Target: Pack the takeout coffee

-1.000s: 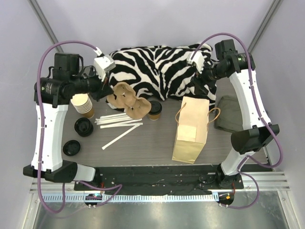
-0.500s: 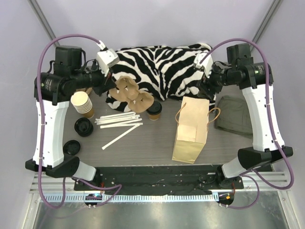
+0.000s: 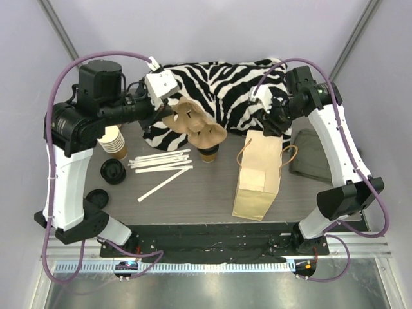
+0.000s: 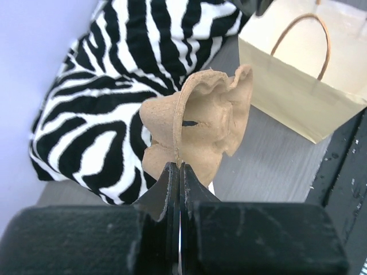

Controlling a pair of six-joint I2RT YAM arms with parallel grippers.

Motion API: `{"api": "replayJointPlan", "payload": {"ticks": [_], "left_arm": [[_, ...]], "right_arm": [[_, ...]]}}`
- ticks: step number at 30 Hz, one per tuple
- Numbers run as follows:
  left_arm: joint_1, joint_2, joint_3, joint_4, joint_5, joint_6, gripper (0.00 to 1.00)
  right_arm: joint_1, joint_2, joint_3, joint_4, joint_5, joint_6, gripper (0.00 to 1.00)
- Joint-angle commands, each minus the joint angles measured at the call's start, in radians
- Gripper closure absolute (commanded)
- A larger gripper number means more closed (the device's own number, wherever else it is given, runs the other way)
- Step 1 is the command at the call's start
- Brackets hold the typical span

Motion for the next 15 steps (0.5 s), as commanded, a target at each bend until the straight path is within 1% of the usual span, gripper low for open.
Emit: {"api": "replayJointPlan", "payload": {"ticks": [1, 2, 4, 5, 9, 12, 15], "left_arm": [[-0.019, -0.008, 0.082, -0.091, -0.043, 0.010, 1.00], [-0.019, -0.013, 0.090, -0.065, -0.044, 0.013, 1.00], [-0.029, -0.022, 0.111, -0.034, -0.056, 0.027, 1.00], [-0.036, -0.025, 0.119, 0.002, -0.066, 0.039, 1.00], [-0.072, -0.031, 0.124, 0.101, -0.070, 0.037, 1.00], [-0.121, -0.025, 0.122, 0.165, -0.066, 0.028, 1.00], [-0.195, -0.010, 0.128, 0.217, -0.066, 0.002, 1.00]], "right_arm": [[0.034, -0.036, -0.061, -0.034, 0.033, 0.004, 0.65], [0.045, -0.050, -0.075, -0.018, 0.040, 0.015, 0.83], [0.072, -0.059, -0.101, 0.009, 0.062, 0.050, 0.95], [0.077, -0.062, -0.104, 0.016, 0.068, 0.062, 0.99], [0.097, -0.059, -0.084, 0.046, 0.091, 0.128, 0.99], [0.097, -0.049, -0.047, 0.046, 0.093, 0.167, 0.99], [0.100, -0.032, -0.014, 0.044, 0.093, 0.199, 0.99]]}}
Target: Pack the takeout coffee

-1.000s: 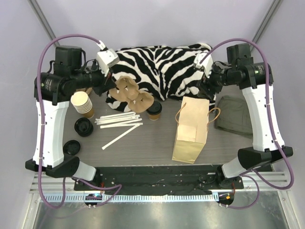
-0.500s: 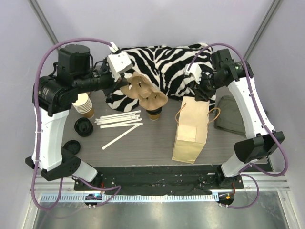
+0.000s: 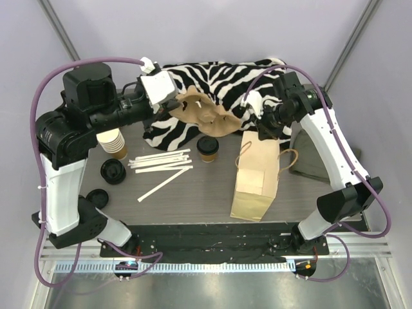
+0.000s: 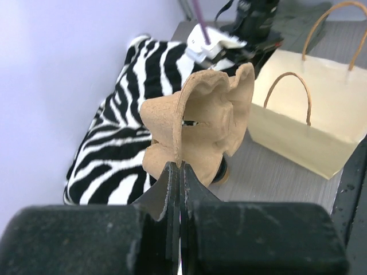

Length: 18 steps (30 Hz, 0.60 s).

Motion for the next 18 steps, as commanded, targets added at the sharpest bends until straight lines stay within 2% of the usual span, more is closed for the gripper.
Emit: {"api": "replayJointPlan", "payload": {"ticks": [1, 6, 12, 18], "left_arm": [[-0.081, 0.016, 0.034, 0.149, -0.005, -0.026, 1.00], [-0.175, 0.031, 0.045, 0.189, -0.018, -0.027, 1.00], [-0.234, 0.041, 0.045, 0.281, -0.046, -0.030, 1.00], [-0.360, 0.035, -0.049, 0.235, -0.132, 0.057, 1.00]], "right_arm": [[0.008, 0.000, 0.076, 0.024, 0.019, 0.082, 0.99], [0.015, 0.014, 0.106, 0.018, 0.030, 0.110, 0.99], [0.026, 0.018, 0.108, 0.021, 0.051, 0.129, 0.99], [0.034, 0.023, 0.142, -0.002, 0.048, 0.134, 0.99]]}}
